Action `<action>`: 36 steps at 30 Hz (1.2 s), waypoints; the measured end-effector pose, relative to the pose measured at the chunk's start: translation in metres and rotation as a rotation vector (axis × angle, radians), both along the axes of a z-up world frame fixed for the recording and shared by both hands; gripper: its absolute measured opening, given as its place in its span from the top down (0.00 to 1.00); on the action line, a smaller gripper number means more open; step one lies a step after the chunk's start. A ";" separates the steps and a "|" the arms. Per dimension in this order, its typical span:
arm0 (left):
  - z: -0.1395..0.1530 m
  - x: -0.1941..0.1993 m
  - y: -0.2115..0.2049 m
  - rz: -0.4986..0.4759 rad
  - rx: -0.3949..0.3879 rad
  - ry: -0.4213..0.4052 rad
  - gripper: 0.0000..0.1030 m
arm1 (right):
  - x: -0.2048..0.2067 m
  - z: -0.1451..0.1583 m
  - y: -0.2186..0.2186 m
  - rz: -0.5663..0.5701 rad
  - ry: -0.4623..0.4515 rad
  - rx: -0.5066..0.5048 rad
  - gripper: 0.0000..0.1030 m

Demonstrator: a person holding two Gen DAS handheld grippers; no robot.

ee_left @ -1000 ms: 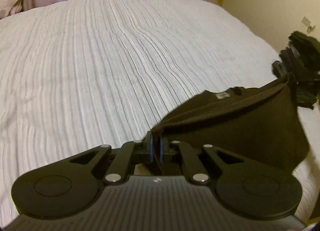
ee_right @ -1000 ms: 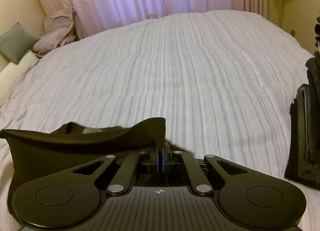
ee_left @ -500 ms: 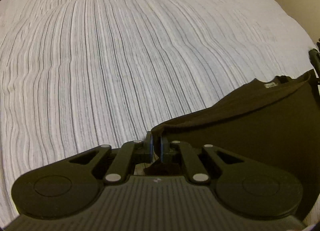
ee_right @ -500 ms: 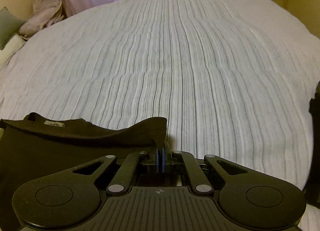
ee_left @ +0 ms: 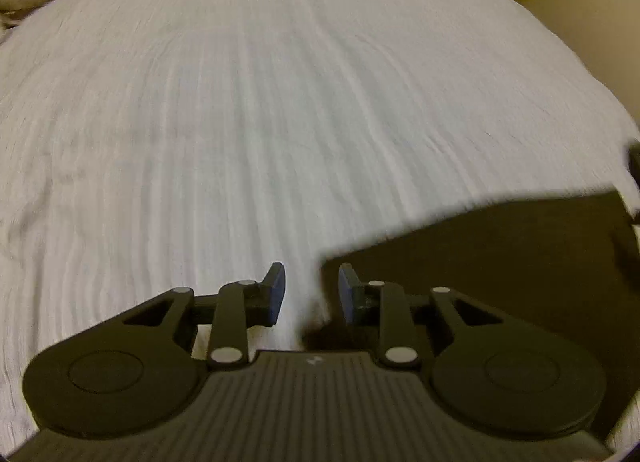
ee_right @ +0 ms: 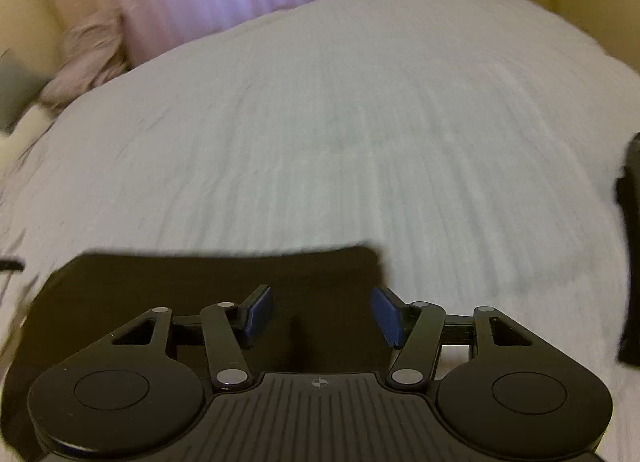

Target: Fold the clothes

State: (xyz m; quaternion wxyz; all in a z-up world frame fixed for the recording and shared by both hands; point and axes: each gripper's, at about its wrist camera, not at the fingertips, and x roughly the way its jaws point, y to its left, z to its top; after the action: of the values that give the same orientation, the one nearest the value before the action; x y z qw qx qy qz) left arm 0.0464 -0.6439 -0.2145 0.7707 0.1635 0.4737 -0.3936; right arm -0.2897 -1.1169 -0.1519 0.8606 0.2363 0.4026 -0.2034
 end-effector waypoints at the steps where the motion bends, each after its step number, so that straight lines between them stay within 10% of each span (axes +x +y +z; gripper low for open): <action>1: -0.001 -0.011 0.003 -0.034 0.000 0.015 0.77 | -0.002 -0.002 0.009 0.018 0.001 0.022 0.43; 10: -0.049 -0.098 0.066 -0.186 0.192 0.030 0.76 | -0.083 -0.035 0.052 0.016 0.165 0.092 0.43; 14: -0.019 -0.134 0.095 -0.259 0.239 -0.130 0.75 | -0.124 -0.014 0.061 -0.075 0.211 0.042 0.43; 19: 0.007 -0.236 0.111 -0.651 0.269 -0.416 0.61 | -0.142 0.014 0.133 0.121 0.236 -0.077 0.43; 23: -0.029 -0.297 0.108 -0.916 0.338 -0.587 0.56 | -0.143 0.006 0.196 0.353 0.291 -0.194 0.43; 31: -0.070 -0.276 0.119 -0.838 0.583 -0.693 0.96 | -0.149 -0.024 0.239 0.551 0.396 -0.420 0.43; 34: -0.055 -0.281 0.128 -0.840 0.551 -0.747 0.92 | -0.152 -0.028 0.243 0.600 0.426 -0.495 0.43; 36: -0.055 -0.293 0.126 -0.880 0.497 -0.795 0.56 | -0.150 -0.033 0.249 0.660 0.439 -0.566 0.43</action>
State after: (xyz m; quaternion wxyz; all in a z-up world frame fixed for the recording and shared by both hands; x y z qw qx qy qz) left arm -0.2467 -0.5180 -0.2692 0.5930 0.6498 0.1176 -0.4608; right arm -0.4393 -0.8675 -0.1847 0.8044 -0.1958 0.5569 -0.0664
